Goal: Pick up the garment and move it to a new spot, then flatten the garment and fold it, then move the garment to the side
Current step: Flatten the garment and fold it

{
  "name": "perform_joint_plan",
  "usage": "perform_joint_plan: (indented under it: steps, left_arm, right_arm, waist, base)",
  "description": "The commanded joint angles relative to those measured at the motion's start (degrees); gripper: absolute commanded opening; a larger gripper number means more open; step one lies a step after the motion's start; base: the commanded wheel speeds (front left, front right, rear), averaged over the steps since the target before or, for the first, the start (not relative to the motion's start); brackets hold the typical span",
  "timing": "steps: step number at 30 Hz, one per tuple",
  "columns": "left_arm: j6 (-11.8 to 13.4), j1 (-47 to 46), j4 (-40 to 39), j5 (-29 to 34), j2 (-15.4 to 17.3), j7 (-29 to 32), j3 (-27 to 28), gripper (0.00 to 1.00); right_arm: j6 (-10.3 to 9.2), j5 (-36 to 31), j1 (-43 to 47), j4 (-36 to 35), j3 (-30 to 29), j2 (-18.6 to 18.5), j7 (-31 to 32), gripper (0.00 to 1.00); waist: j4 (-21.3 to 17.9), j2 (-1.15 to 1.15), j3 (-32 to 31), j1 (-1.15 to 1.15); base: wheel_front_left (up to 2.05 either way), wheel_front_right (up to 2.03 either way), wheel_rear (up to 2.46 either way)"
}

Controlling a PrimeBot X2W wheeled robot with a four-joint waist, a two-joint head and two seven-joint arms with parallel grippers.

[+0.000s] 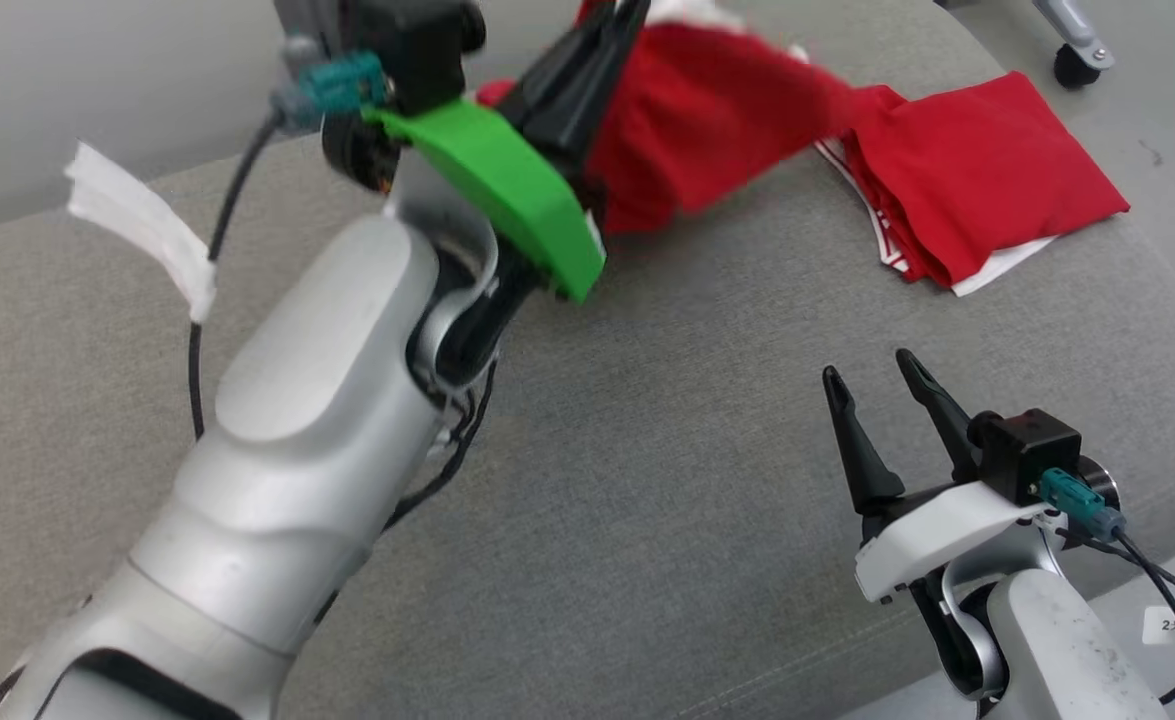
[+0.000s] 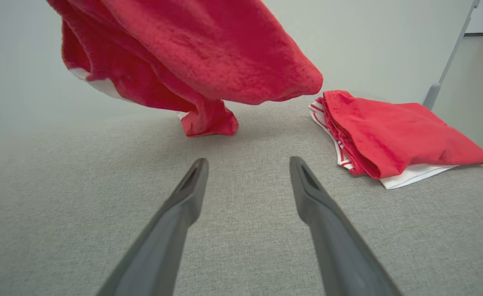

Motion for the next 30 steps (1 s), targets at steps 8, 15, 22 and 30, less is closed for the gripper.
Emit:
perform_joint_plan:
  steps: [8, 15, 22, 30]
  left_arm:
    - [-0.4, 15.6, -1.1, -1.8, 10.4, 4.2, -10.9, 0.00]
    - [0.0, 20.9, 0.0, 1.9, 16.3, -0.6, -12.5, 0.00]
    - [2.9, 26.0, 2.0, -1.1, 17.0, -5.3, -9.4, 0.00]
    - [5.6, 30.0, 3.6, -2.2, 15.3, -9.8, -7.3, 1.00]
  right_arm:
    - [-0.09, -0.6, 0.3, -2.1, -0.3, -0.3, 1.4, 1.00]
    - [-0.09, -0.6, 0.6, -2.8, -0.2, -0.4, 2.3, 1.00]
    - [-0.09, -0.4, 1.9, -2.7, -0.3, -0.8, 2.9, 1.00]
    - [-0.09, -0.1, 2.8, -3.4, -0.7, -1.5, 3.7, 1.00]
  waist:
    - [7.4, 0.00, 0.5, 0.00]
    - [11.0, 0.00, 0.0, 0.00]
    - [13.1, 0.00, -1.7, 0.00]
    - [15.2, 0.00, -3.8, 0.00]
  base:
    - [0.00, 0.00, 0.00]
    - [0.00, 0.00, 0.00]
    - [0.00, 0.00, 0.00]
    - [0.00, 0.00, 0.00]
